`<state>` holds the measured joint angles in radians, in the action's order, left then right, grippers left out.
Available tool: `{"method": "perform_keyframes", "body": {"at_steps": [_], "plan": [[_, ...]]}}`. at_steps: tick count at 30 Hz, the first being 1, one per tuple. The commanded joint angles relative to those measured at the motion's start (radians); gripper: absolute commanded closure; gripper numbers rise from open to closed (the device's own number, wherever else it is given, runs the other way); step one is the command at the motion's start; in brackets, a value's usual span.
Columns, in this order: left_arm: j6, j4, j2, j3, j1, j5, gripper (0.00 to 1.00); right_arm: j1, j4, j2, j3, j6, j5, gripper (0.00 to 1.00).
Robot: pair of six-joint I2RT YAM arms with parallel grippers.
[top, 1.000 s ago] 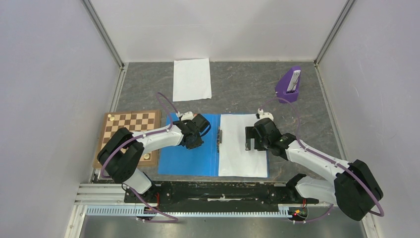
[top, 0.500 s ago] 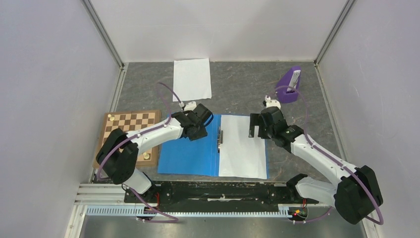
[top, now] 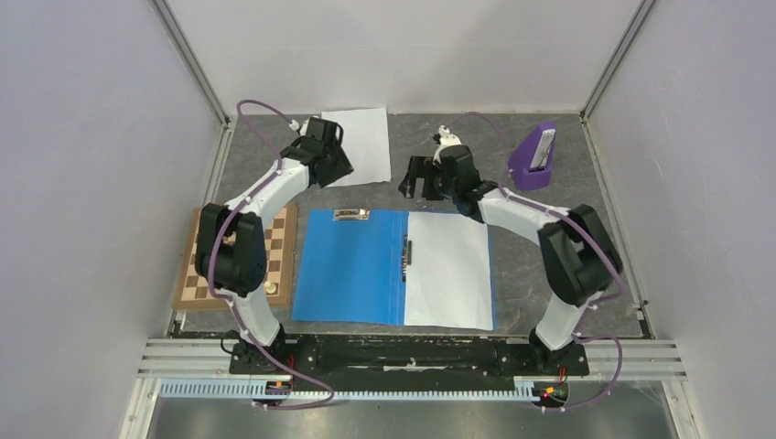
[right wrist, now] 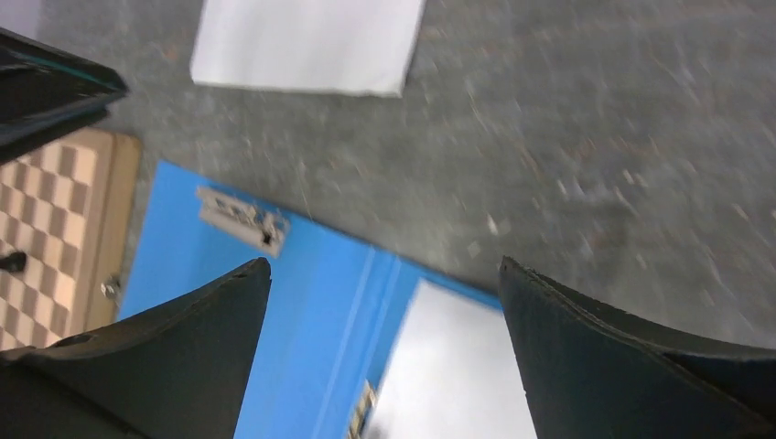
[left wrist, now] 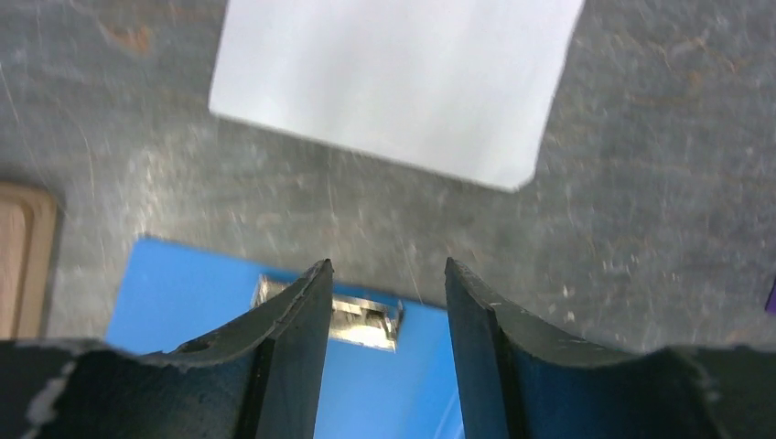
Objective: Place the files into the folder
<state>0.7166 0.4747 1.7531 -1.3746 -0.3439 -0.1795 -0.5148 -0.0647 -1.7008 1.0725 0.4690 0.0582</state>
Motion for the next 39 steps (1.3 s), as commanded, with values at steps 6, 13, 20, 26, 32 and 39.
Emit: {"method": "perform_keyframes", "body": {"at_steps": [6,13,20,26,32,39], "plan": [[-0.069,-0.106,0.258,-0.203,0.173,0.133,0.44,0.004,-0.215,-0.340,0.312,0.053,0.087,0.02],[-0.059,-0.098,0.422,-0.324,0.208,0.128,0.45,0.010,-0.230,-0.531,0.483,0.056,0.078,0.02],[-0.006,-0.034,0.506,-0.398,0.207,0.092,0.46,0.009,-0.234,-0.672,0.603,0.090,0.087,0.02],[0.032,0.080,0.565,-0.456,0.204,0.086,0.48,-0.004,-0.254,-0.752,0.675,0.162,0.133,0.02],[0.050,0.128,0.583,-0.475,0.203,0.110,0.49,-0.009,-0.326,-0.770,0.672,0.284,0.218,0.02],[0.049,0.135,0.574,-0.465,0.198,0.131,0.49,-0.010,-0.347,-0.780,0.716,0.366,0.280,0.02]]}}
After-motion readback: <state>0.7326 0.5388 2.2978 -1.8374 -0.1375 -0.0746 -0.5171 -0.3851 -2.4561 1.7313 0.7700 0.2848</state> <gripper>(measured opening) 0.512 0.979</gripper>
